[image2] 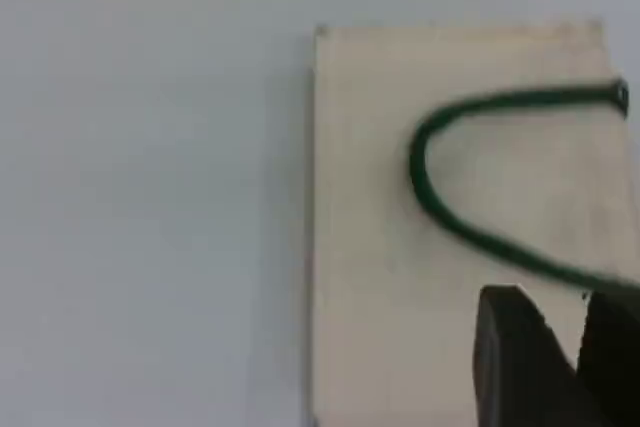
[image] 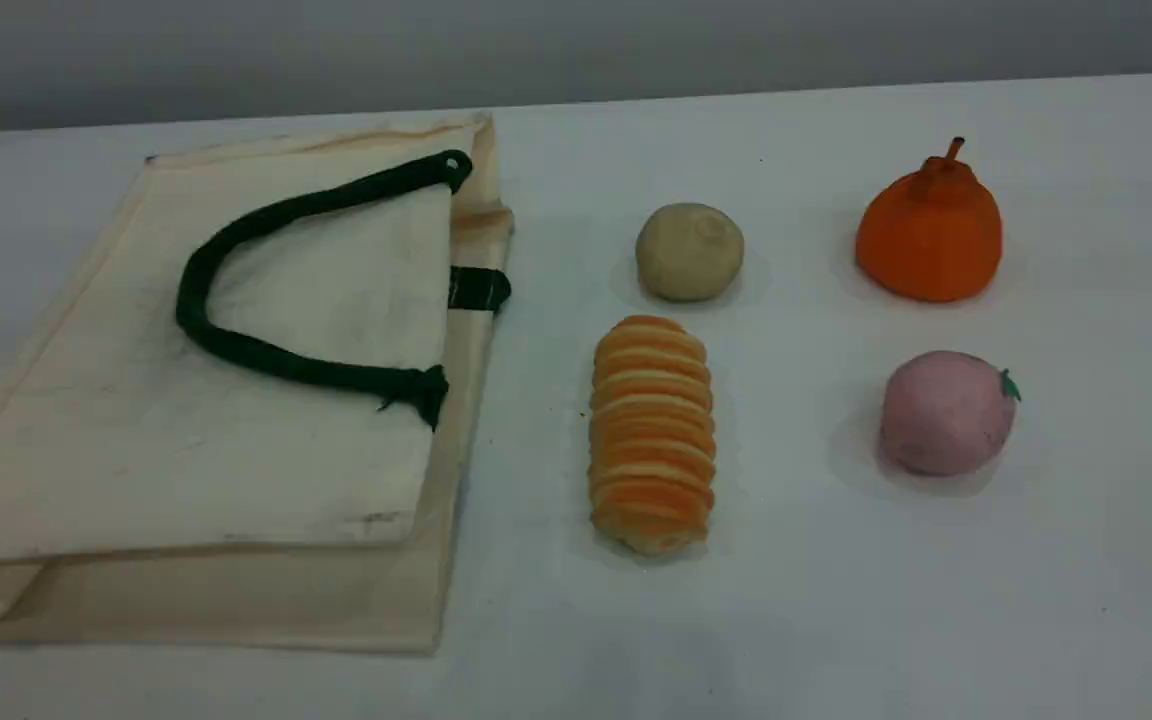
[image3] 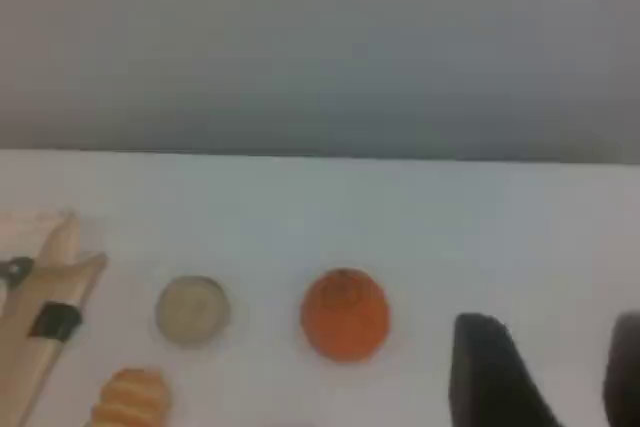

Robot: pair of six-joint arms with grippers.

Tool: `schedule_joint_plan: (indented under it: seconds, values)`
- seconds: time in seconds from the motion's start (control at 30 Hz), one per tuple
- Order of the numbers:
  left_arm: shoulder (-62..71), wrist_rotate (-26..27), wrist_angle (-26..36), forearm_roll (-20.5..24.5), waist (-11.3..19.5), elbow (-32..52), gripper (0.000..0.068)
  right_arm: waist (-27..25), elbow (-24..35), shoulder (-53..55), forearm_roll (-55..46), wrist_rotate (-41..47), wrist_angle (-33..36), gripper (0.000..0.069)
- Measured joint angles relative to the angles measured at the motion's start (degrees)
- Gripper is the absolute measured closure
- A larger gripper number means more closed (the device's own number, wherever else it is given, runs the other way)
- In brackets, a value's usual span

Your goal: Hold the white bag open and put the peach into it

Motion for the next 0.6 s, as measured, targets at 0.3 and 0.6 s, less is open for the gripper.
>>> schedule_joint_plan:
  seconds: [0.3, 0.6]
  values:
    - [3.0, 0.0, -5.0, -0.1, 0.0, 0.0, 0.0434, 0.0, 0.0, 4.4, -0.1, -0.1, -0.5, 0.0402]
    - [2.9, 0.1, -5.1, 0.0, 0.0, 0.0, 0.0232, 0.0, 0.2, 4.4, 0.1, 0.1, -1.3, 0.0096]
